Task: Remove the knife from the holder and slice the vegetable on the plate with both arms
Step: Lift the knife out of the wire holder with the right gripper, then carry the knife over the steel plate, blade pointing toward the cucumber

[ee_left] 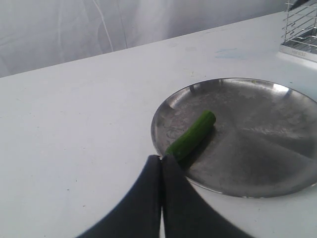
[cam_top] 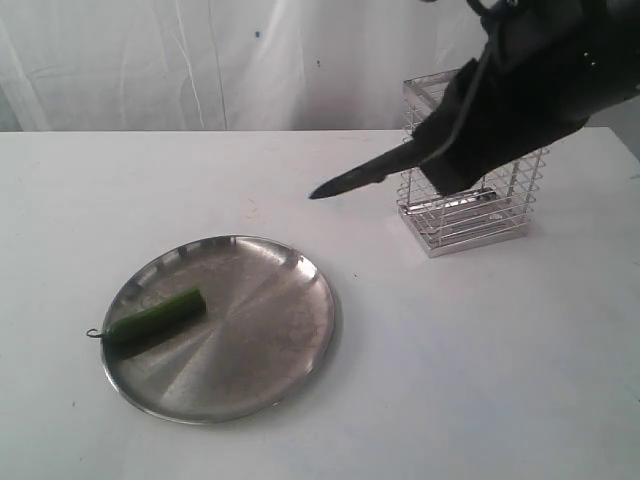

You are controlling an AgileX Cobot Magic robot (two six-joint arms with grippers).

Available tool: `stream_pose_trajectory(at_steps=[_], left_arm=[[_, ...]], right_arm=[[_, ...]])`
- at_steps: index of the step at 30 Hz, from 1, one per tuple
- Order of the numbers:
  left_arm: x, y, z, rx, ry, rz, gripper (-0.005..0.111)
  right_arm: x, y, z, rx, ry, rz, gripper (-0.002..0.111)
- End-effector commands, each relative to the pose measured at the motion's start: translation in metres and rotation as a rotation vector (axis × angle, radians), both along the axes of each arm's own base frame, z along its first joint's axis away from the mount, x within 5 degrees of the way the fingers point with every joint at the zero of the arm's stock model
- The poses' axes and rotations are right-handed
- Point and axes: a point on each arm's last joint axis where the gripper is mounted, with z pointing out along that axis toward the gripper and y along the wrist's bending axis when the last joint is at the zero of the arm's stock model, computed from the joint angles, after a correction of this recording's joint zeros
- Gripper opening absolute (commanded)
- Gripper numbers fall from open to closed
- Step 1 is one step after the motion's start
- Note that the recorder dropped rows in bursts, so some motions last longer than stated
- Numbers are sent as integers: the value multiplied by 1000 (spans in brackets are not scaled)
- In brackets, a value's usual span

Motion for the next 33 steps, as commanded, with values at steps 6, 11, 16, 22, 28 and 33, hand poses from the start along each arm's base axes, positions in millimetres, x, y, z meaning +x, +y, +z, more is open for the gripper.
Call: stream_pose_trajectory(at_steps=[6,11,16,22,28,33], left_arm=[[0,0,-1,-3,3,3,0],[0,0,-1,-3,3,3,0],[0,0,-1,-3,3,3,0],[0,0,-1,-3,3,3,0],[0,0,-1,-3,3,3,0],[0,0,-1,-3,3,3,0]], right_arm=[[-21,25,-40,260,-46,8,3],[-27,32,-80,361,-56,-14,0],[-31,24,-114,412,-87,-64,0],[-31,22,-144,374,-43,-93,0],[-19,33,-166,352,-45,-108,0],[-12,46,-185,329,-39,-100,0]])
